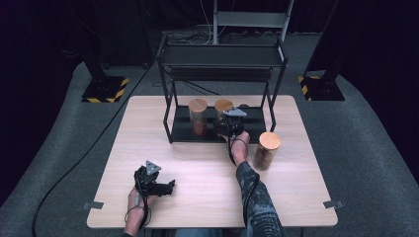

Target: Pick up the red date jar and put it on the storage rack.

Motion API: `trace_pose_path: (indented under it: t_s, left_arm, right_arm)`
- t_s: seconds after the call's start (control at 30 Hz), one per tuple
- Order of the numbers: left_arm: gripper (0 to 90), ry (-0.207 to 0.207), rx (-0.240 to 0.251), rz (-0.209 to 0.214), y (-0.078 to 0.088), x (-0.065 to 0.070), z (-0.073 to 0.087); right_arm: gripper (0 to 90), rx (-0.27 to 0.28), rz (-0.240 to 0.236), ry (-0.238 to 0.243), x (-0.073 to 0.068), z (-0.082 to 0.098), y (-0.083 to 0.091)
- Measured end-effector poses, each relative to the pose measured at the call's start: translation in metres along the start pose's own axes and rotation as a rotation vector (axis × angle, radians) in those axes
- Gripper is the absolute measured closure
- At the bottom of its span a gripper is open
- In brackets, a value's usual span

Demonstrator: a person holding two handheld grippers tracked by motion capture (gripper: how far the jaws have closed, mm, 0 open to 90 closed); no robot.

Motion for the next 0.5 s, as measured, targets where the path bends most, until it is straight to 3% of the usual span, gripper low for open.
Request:
trace_pose_path:
  t_s: [0.5]
  left_arm:
    - [0.3,-0.001,0.001,-0.002,0.0,0.0001,0.0]
  right_arm:
    - [24.7,0.032,-0.02,-0.007,0.0,0.0034,-0.0015]
Point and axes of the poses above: each handheld gripper's, and its own axes: y roughly backward along the jaws, z roughly out of its underside, x roughly to its right, the point moved 9 cm from there along -y, roughly forward along the jaws, and after that the axes turned 3 degrees about -x, right-handed, at the moved point
